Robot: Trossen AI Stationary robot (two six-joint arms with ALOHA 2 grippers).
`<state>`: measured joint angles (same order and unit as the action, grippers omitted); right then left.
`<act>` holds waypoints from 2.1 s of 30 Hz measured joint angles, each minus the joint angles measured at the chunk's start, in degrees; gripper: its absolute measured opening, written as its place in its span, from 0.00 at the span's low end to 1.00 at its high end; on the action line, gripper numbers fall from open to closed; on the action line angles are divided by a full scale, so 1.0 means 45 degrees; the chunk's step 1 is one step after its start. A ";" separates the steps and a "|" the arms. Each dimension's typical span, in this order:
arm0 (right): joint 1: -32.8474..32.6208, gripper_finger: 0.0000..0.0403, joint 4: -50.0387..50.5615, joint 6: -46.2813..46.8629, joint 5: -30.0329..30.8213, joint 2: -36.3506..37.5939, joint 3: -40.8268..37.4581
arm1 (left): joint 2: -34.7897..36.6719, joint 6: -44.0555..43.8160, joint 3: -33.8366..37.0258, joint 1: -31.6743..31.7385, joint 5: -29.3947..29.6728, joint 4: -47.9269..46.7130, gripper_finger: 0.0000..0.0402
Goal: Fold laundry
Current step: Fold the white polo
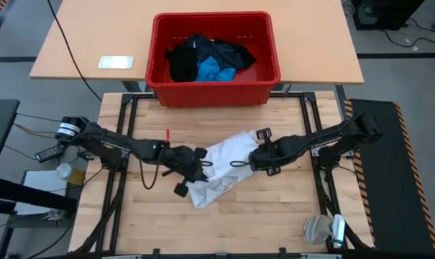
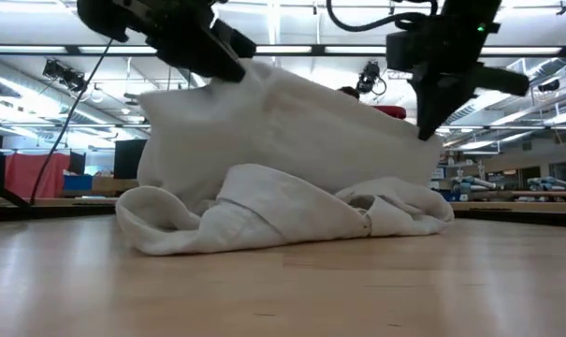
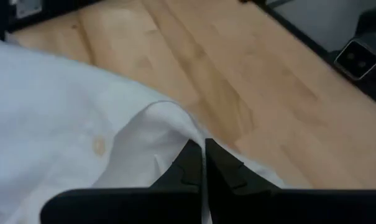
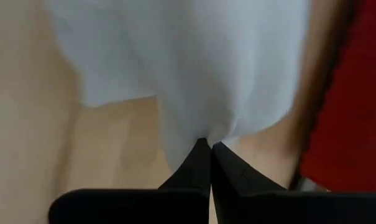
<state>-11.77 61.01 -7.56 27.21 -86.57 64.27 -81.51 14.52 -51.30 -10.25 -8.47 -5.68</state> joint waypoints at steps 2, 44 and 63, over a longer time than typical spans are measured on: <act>-0.0285 0.02 -0.0007 -0.0073 -0.0349 -0.0008 -0.0005 | -0.0022 -0.0072 0.0003 -0.0201 -0.0119 -0.0052 0.02; -0.1447 0.46 0.2166 0.4587 -0.4854 0.0078 0.0173 | -0.2154 -0.2231 -0.0021 -0.2077 -0.0403 0.1183 0.57; -0.0265 0.45 -0.7182 0.2435 -0.3498 0.0429 -0.0468 | -0.1863 -0.3705 -0.0035 -0.0661 0.4483 0.1298 0.58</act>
<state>-12.97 28.69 3.40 11.47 -84.64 62.16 -89.90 -2.15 -51.46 -13.23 11.70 0.16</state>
